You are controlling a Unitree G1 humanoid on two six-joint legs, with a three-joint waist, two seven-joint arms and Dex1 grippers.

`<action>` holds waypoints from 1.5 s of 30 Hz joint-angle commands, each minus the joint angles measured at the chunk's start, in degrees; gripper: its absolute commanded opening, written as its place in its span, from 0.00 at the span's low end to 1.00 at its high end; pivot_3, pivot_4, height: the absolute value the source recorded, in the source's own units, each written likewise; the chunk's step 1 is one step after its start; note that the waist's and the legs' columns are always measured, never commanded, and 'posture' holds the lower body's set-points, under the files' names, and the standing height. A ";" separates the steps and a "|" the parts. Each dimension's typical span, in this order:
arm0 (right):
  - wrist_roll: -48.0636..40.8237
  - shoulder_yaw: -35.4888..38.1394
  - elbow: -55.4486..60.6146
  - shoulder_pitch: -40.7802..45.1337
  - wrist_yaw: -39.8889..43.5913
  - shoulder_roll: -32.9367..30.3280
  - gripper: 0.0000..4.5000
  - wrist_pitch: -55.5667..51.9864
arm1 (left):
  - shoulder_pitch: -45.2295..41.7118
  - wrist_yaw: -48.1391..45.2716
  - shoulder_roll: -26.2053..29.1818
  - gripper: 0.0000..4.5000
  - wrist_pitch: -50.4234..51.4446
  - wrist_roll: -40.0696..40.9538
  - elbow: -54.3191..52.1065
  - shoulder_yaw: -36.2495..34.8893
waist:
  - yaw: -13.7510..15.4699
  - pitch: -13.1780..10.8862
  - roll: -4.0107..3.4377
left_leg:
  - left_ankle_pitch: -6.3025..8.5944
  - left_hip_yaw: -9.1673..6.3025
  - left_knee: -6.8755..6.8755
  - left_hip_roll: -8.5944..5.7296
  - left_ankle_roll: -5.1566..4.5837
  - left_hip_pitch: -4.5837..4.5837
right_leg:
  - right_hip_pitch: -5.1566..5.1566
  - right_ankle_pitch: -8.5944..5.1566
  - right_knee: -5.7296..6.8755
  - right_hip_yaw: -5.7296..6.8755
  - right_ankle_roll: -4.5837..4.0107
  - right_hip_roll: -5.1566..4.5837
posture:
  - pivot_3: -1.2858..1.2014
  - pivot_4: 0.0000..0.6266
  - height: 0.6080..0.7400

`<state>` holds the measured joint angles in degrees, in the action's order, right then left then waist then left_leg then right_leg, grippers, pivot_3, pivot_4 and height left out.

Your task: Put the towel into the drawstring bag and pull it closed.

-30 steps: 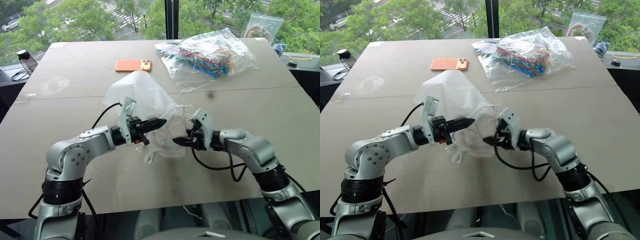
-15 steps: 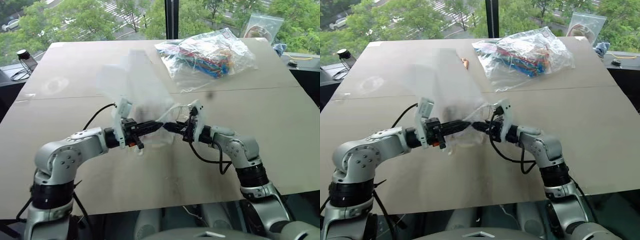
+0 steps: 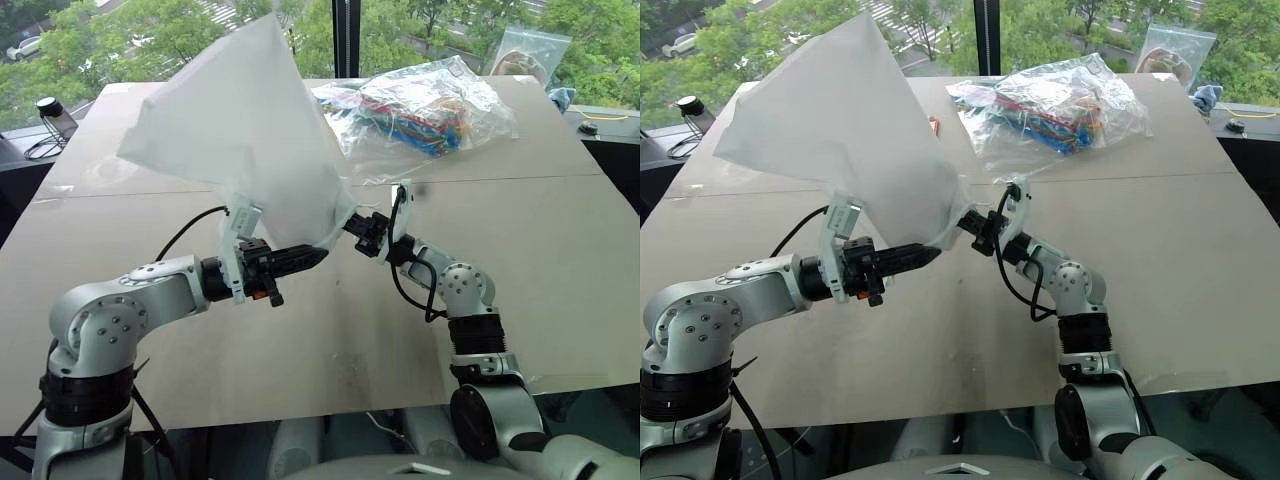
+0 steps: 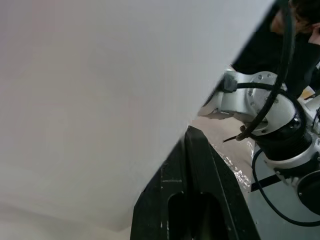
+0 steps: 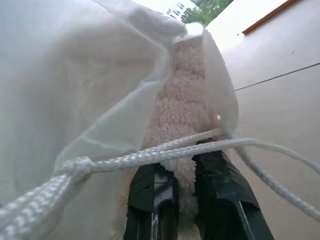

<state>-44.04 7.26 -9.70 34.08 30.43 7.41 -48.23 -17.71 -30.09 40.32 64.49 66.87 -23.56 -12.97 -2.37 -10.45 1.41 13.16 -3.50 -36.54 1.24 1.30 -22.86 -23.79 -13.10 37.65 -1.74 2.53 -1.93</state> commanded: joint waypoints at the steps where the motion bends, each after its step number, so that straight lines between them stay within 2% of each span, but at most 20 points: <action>1: -7.04 2.70 8.53 0.42 -1.59 -1.59 0.01 -4.82 | -4.10 2.95 -1.97 0.00 -0.87 2.53 2.91 -2.49 | 0.16 -0.03 -0.04 | 0.00 -0.02 0.00 0.00 0.00 0.00 | 0.00 0.00 0.01 0.01 0.00 0.00 | 0.52 0.24 0.95; 4: -10.97 5.65 11.80 0.28 -5.01 -2.89 0.01 -7.26 | -5.42 4.14 -3.32 0.00 0.20 3.21 3.42 -1.12 | 0.03 -0.03 -0.04 | 0.00 -0.01 -0.01 -0.02 0.00 -0.02 | 0.02 0.00 -0.01 0.02 0.01 -0.02 | 0.52 0.24 0.95; 8: -15.35 8.00 13.55 1.51 -10.30 -1.17 0.01 -7.54 | -6.18 7.37 -6.27 0.00 3.62 8.98 0.90 2.29 | -0.06 -0.03 -0.05 | 0.00 0.00 0.00 -0.02 0.00 -0.03 | 0.01 0.00 -0.02 0.01 0.01 -0.04 | 0.52 0.24 0.95; 12: -13.59 6.00 11.18 3.58 -12.43 2.31 0.01 -3.99 | -7.74 11.63 -9.49 0.00 4.18 17.11 0.95 4.08 | -0.24 -0.04 -0.06 | 0.00 0.00 0.00 0.02 0.00 -0.01 | -0.03 0.00 0.03 -0.02 0.00 0.01 | 0.52 0.24 0.95; 17: -10.35 1.20 7.85 3.61 -9.96 3.31 0.01 -0.20 | -9.85 14.84 -11.22 0.00 2.58 19.91 2.86 5.16 | -0.05 -0.04 -0.06 | 0.00 0.03 -0.01 -0.01 0.00 -0.02 | -0.01 0.00 0.02 -0.02 0.00 0.00 | 0.52 0.24 0.95; 20: -9.50 -2.22 9.23 1.03 -6.70 0.16 0.01 -1.69 | -10.54 15.76 -11.03 0.00 1.31 19.74 4.14 4.16 | -0.08 -0.04 -0.06 | 0.00 0.03 -0.01 -0.01 0.00 -0.03 | -0.01 0.00 0.00 -0.03 0.00 -0.01 | 0.52 0.24 0.95; 25: -5.63 -3.78 13.98 -3.26 -4.79 -7.59 0.01 -0.13 | -7.67 14.16 -5.46 0.00 2.27 16.46 5.22 2.80 | 0.03 -0.04 -0.06 | 0.00 0.02 0.01 -0.01 0.00 -0.04 | -0.02 -0.01 -0.02 -0.02 -0.01 -0.01 | 0.52 0.24 0.95; 26: -5.27 -3.78 15.02 -3.95 -4.37 -9.01 0.19 0.05 | -6.58 13.33 -3.86 0.00 2.44 14.46 5.33 3.23 | 0.01 -0.04 -0.06 | 0.00 0.03 0.00 -0.02 0.00 -0.04 | -0.02 -0.01 -0.03 -0.02 -0.01 -0.01 | 0.52 0.24 0.95; 27: -4.82 -4.06 16.07 -4.50 -4.17 -10.26 0.23 -0.01 | -5.47 12.42 -2.30 0.00 2.71 12.73 5.60 3.72 | 0.00 -0.04 -0.07 | 0.00 0.04 0.00 -0.02 0.00 -0.03 | -0.01 -0.02 -0.03 -0.02 0.00 -0.01 | 0.52 0.24 0.95; 29: -2.94 -5.30 17.59 -5.22 -4.86 -12.19 0.43 -0.17 | -3.54 10.13 0.31 0.00 2.34 8.42 5.82 5.25 | -0.07 -0.04 -0.07 | 0.00 0.04 0.01 -0.02 0.00 -0.03 | -0.02 -0.03 -0.02 -0.02 -0.01 -0.01 | 0.52 0.24 0.95; 32: 4.37 -11.65 20.62 -7.38 -4.00 -16.76 0.70 1.90 | -1.27 7.15 1.88 0.00 0.19 2.50 6.08 6.71 | -0.14 -0.04 -0.08 | 0.00 0.05 0.08 -0.01 0.00 0.00 | -0.06 -0.07 -0.01 -0.03 -0.05 0.01 | 0.52 0.24 0.95; 34: 6.76 -14.26 23.52 -8.84 -2.30 -19.59 0.70 2.92 | -1.23 6.32 1.42 0.00 -1.56 -0.48 6.96 6.92 | -0.05 -0.04 -0.07 | 0.00 0.05 0.12 -0.01 0.00 0.01 | -0.07 -0.11 -0.01 -0.03 -0.05 0.01 | 0.52 0.24 0.95; 38: 12.55 -18.45 28.90 -10.71 2.45 -29.10 0.70 5.33 | -3.34 4.58 -0.05 0.00 -4.69 -5.55 9.20 6.57 | 0.35 -0.07 -0.09 | 0.00 0.05 0.10 -0.03 0.00 -0.07 | -0.10 -0.14 -0.06 -0.01 0.01 -0.04 | 0.52 0.24 0.95; 42: 16.09 -18.63 27.95 -10.66 2.65 -31.52 0.70 7.80 | -5.47 2.32 -0.87 0.00 -6.34 -8.87 9.66 7.06 | 0.25 -0.07 -0.08 | 0.00 0.07 0.08 -0.04 0.00 -0.06 | -0.07 -0.20 -0.10 -0.02 0.10 -0.04 | 0.52 0.24 0.95; 43: 16.11 -18.99 28.38 -10.77 3.21 -31.51 0.83 7.87 | -6.52 2.30 -1.41 0.00 -5.55 -8.13 9.57 6.57 | 0.12 -0.07 -0.08 | 0.00 0.06 0.09 -0.03 0.00 -0.06 | -0.08 -0.20 -0.09 -0.02 0.10 -0.03 | 0.52 0.24 0.95; 44: 16.68 -19.69 28.56 -10.72 3.39 -31.15 0.88 8.28 | -7.54 2.51 -1.91 0.00 -4.58 -7.24 9.58 6.04 | 0.04 -0.07 -0.08 | 0.00 0.06 0.10 -0.01 0.00 -0.04 | -0.08 -0.20 -0.08 -0.02 0.09 -0.01 | 0.52 0.24 0.95; 45: 17.29 -20.40 28.42 -10.55 3.48 -30.72 0.88 8.55 | -8.42 2.64 -2.26 0.00 -3.84 -6.77 9.70 5.69 | 0.02 -0.08 -0.07 | 0.00 0.05 0.10 0.00 0.00 -0.05 | -0.09 -0.20 -0.06 -0.02 0.09 -0.01 | 0.52 0.24 0.95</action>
<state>-27.14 -12.12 16.92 23.25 33.11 -24.06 -41.37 -24.73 -27.05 38.05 60.06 58.74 -12.93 -5.64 -2.36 -10.52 1.35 13.16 -3.46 -36.43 1.24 1.30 -22.91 -23.87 -13.30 37.60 -1.76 2.62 -1.94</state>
